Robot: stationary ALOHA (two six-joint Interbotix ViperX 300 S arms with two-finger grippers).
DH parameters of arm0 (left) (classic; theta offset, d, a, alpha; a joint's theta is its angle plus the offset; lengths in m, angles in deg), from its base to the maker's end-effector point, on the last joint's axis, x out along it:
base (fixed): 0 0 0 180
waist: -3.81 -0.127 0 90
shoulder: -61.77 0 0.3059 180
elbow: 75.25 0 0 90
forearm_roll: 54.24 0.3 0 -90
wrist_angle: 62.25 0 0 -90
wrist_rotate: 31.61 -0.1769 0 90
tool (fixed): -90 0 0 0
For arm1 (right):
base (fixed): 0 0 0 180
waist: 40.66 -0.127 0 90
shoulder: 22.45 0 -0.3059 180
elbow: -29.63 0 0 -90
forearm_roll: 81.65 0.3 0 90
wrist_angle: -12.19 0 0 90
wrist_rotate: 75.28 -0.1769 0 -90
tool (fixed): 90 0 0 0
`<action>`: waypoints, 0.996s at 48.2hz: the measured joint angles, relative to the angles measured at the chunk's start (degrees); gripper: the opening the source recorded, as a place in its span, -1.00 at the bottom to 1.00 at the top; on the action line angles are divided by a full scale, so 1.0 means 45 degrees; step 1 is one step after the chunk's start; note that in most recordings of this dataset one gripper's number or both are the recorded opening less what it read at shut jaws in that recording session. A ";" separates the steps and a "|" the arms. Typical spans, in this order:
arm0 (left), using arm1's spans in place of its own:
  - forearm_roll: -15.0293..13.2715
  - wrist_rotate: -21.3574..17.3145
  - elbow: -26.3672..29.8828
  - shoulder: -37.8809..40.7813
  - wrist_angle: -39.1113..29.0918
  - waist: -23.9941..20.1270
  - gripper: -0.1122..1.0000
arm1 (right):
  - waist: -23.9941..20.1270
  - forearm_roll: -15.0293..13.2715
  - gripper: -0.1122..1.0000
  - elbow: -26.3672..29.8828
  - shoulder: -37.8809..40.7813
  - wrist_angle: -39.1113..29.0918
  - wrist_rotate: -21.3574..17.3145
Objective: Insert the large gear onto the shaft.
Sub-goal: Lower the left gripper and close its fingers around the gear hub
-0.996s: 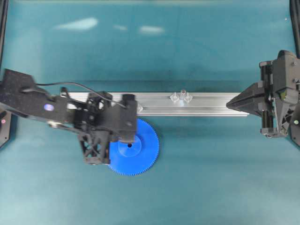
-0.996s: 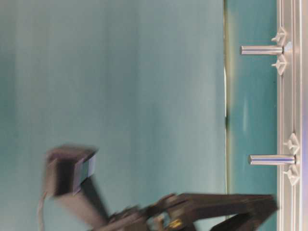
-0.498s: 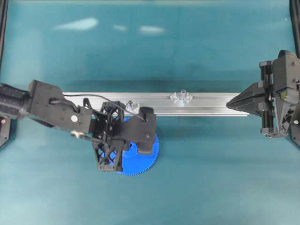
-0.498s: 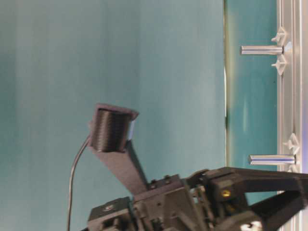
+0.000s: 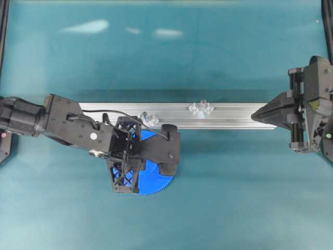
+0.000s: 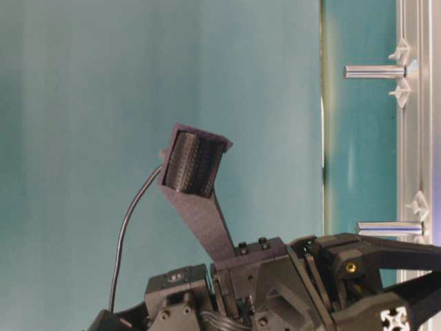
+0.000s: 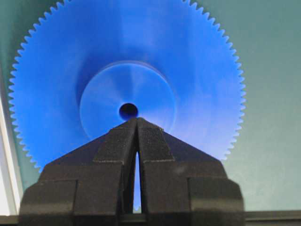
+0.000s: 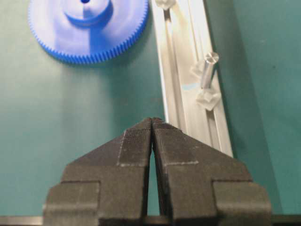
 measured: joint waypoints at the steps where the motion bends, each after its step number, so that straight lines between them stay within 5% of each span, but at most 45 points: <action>1: 0.0020 0.0020 0.0039 0.0020 0.0000 0.0000 -0.79 | 0.0000 0.0000 -0.64 0.0020 0.0000 0.0039 0.0000; 38: 0.0000 0.0020 0.0410 0.0293 -0.0391 0.0000 -0.78 | 0.0000 0.0000 -0.64 -0.0039 -0.0020 0.0156 0.0000; 44: 0.0020 -0.0098 0.0410 0.0313 -0.0371 0.0000 -0.65 | 0.0000 0.0000 -0.64 -0.0059 -0.0020 0.0156 0.0000; 48: 0.0039 -0.0176 0.0410 0.0313 -0.0391 0.0000 -0.33 | 0.0000 0.0000 -0.64 -0.0078 -0.0020 0.0156 0.0000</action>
